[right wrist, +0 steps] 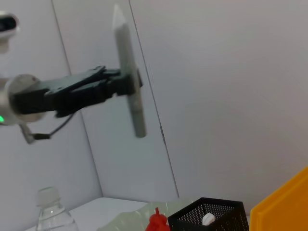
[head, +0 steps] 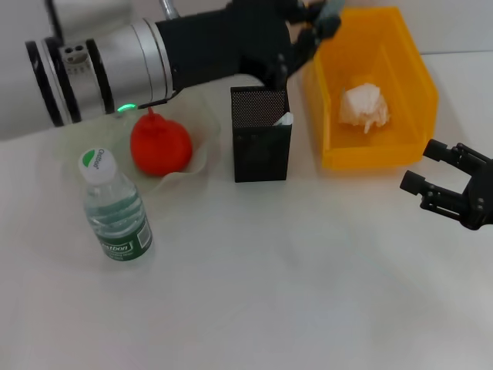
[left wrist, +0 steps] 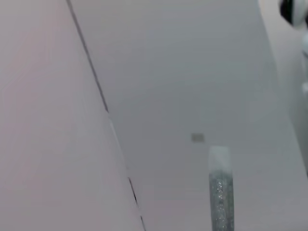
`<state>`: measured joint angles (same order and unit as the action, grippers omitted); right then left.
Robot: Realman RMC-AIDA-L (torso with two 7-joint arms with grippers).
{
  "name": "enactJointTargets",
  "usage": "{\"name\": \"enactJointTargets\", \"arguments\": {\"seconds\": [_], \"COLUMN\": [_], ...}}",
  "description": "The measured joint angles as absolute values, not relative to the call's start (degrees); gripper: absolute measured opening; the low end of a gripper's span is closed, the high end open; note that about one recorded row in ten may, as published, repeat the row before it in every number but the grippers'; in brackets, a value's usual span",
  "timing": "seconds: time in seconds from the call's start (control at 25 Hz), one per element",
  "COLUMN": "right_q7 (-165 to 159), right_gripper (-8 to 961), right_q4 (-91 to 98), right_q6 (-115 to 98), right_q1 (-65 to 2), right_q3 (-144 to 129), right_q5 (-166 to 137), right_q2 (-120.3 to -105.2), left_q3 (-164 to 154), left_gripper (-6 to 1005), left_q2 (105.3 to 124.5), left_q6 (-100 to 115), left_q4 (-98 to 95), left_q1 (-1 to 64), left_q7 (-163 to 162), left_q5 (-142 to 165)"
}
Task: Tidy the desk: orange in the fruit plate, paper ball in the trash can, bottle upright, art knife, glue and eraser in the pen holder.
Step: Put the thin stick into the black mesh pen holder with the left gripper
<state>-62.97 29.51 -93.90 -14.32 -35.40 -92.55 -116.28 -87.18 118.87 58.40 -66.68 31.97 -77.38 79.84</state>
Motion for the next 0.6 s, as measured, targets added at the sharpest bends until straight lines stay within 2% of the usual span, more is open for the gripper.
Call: {"name": "enactJointTargets", "arguments": {"seconds": [0.08, 0.16, 0.2, 0.6], "right_q7": [-62.93, -62.89, -62.88, -62.83], "right_gripper": [820, 819, 819, 819], "right_q4": [29.54, 29.54, 29.54, 29.52], "right_q6": [-93.91, -93.93, -93.95, -93.9], "right_q1": [-14.36, -14.48, -14.55, -15.01], "right_q3": [-35.42, -35.46, -35.48, -35.74], "right_q5": [-92.55, -92.55, -92.55, -92.68], "right_q2": [-116.28, -116.23, -116.16, -116.01], "left_q3": [-87.18, -87.11, -86.71, -89.56], "left_gripper": [144, 144, 144, 144], "left_q2": [118.78, 118.8, 119.02, 119.18], "left_q6": [59.22, 59.67, 60.31, 59.88], "left_q4": [-55.83, -52.78, -45.67, -34.34], "left_q1": [34.52, 35.5, 38.28, 42.16], "left_q7": [-66.05, -63.66, -58.63, -49.53], "left_q5": [66.54, 63.6, 58.82, 48.39]}}
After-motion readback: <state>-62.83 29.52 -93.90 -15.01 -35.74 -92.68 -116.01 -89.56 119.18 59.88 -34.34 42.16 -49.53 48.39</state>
